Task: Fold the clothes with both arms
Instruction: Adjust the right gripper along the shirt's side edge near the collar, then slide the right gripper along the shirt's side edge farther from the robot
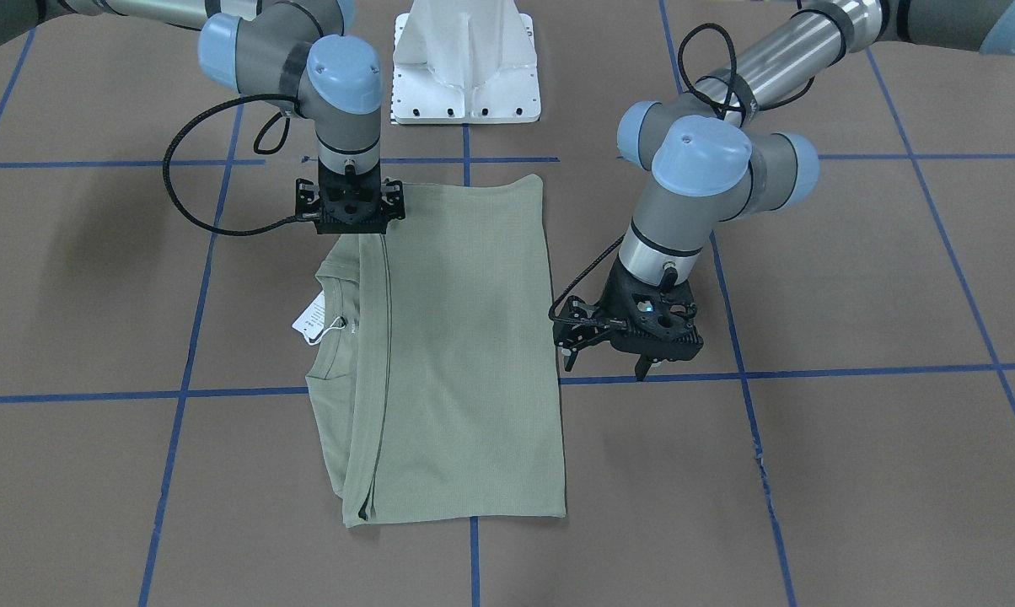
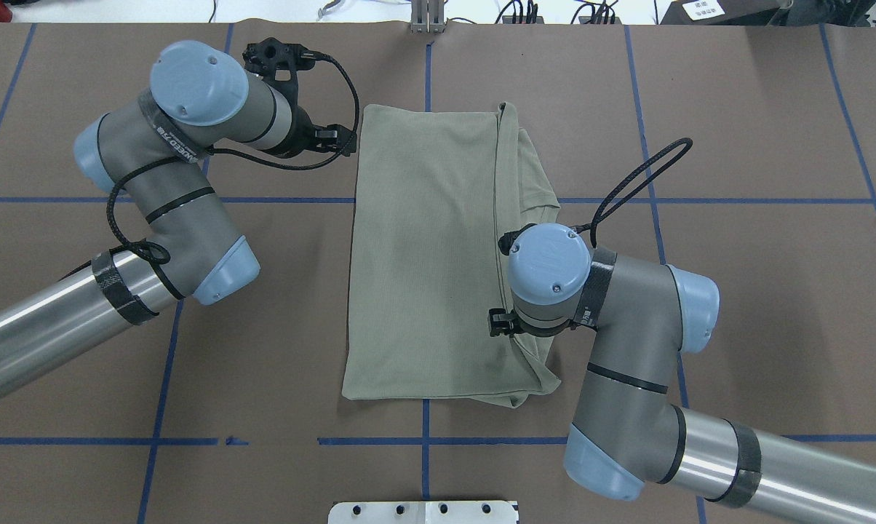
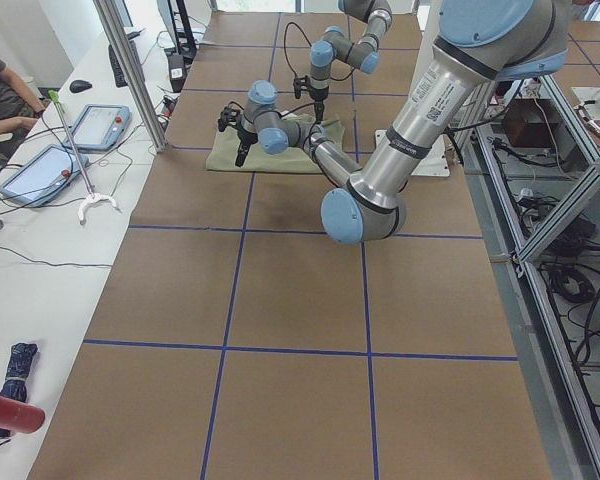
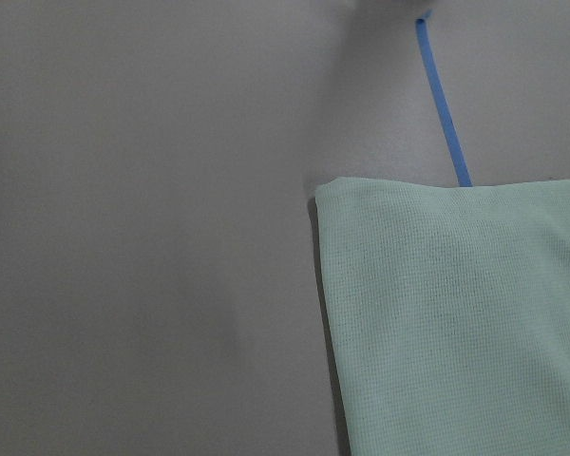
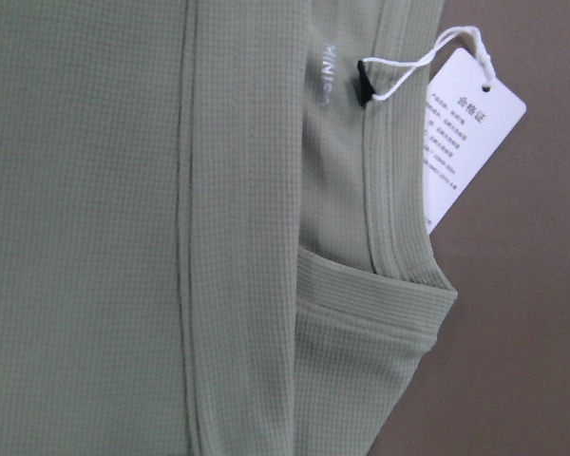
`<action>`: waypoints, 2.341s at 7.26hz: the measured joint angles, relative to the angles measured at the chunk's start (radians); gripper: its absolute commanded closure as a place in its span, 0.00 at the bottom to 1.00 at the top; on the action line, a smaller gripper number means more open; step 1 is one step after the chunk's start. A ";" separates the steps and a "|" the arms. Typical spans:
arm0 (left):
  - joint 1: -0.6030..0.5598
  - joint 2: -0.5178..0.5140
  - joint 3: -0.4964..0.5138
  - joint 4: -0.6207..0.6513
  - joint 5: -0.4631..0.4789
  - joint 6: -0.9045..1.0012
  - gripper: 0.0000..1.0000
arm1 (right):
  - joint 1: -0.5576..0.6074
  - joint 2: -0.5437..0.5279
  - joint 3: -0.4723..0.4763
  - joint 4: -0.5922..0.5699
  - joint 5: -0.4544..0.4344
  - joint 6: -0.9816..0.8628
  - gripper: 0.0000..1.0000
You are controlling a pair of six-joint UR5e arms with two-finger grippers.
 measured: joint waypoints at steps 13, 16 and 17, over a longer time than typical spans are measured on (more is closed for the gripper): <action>0.001 -0.009 0.000 0.000 0.000 -0.006 0.00 | 0.030 -0.067 -0.016 0.039 0.053 -0.005 0.00; 0.004 -0.011 -0.002 0.000 0.000 -0.007 0.00 | 0.047 -0.129 0.028 0.044 0.056 -0.005 0.00; 0.004 -0.011 -0.002 0.000 0.000 -0.007 0.00 | 0.056 -0.138 0.053 0.044 0.056 -0.005 0.00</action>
